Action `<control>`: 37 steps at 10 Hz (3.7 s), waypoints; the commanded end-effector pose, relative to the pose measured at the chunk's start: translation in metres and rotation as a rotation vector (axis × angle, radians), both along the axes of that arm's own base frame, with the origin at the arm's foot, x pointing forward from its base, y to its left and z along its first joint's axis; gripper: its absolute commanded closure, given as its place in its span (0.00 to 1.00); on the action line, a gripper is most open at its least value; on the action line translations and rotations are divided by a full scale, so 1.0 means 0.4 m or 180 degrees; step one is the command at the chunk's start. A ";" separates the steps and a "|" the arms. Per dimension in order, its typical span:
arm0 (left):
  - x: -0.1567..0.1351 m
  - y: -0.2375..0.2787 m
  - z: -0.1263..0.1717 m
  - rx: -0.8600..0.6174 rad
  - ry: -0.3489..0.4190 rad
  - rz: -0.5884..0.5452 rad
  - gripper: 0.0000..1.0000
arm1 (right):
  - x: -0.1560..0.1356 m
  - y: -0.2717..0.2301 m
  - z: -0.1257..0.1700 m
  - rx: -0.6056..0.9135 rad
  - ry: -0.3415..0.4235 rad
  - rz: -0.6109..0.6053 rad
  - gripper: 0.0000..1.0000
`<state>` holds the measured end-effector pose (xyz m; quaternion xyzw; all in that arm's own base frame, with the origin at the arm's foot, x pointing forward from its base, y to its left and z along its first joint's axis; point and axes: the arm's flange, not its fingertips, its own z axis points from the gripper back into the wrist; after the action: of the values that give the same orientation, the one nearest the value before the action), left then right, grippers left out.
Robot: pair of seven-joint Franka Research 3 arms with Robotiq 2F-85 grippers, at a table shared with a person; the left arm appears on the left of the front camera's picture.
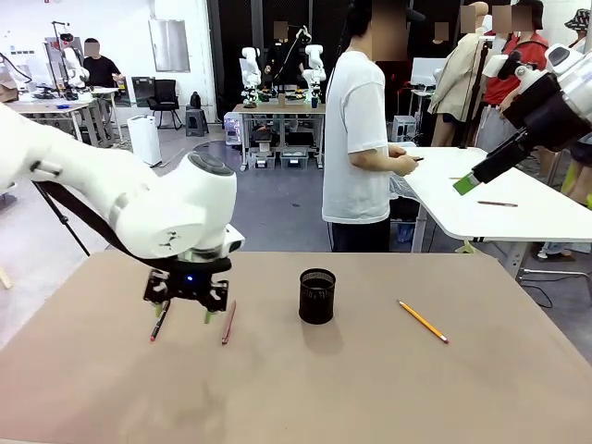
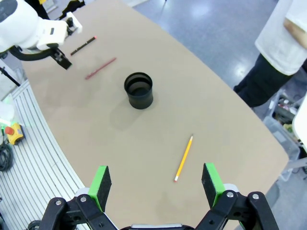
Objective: Place the pens into the pen holder.
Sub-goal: Pick up a writing instrument from the table and place it into the Pen holder.
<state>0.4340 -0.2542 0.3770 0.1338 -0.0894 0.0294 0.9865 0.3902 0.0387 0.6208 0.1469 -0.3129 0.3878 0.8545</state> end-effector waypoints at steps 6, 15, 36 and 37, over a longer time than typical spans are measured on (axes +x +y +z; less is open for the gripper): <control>0.117 -0.033 -0.064 -0.0667 -0.0482 -0.0189 0.00 | 0.001 0.000 0.002 0.0043 0.0007 0.0011 0.00; 0.216 -0.035 -0.117 -0.0969 -0.0434 -0.0480 0.00 | 0.001 0.000 0.002 0.0043 0.0007 0.0011 0.00; 0.267 -0.068 -0.013 -0.2299 -0.0073 -0.0379 1.00 | 0.001 0.000 0.002 0.0043 0.0007 0.0011 0.00; 0.259 -0.081 0.028 -0.2354 -0.0350 -0.0366 1.00 | 0.001 0.000 0.002 0.0043 0.0007 0.0011 0.00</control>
<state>0.5533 -0.2985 0.3844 -0.2187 -0.0909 0.0154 0.9714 0.3903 0.0385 0.6207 0.1468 -0.3127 0.3876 0.8547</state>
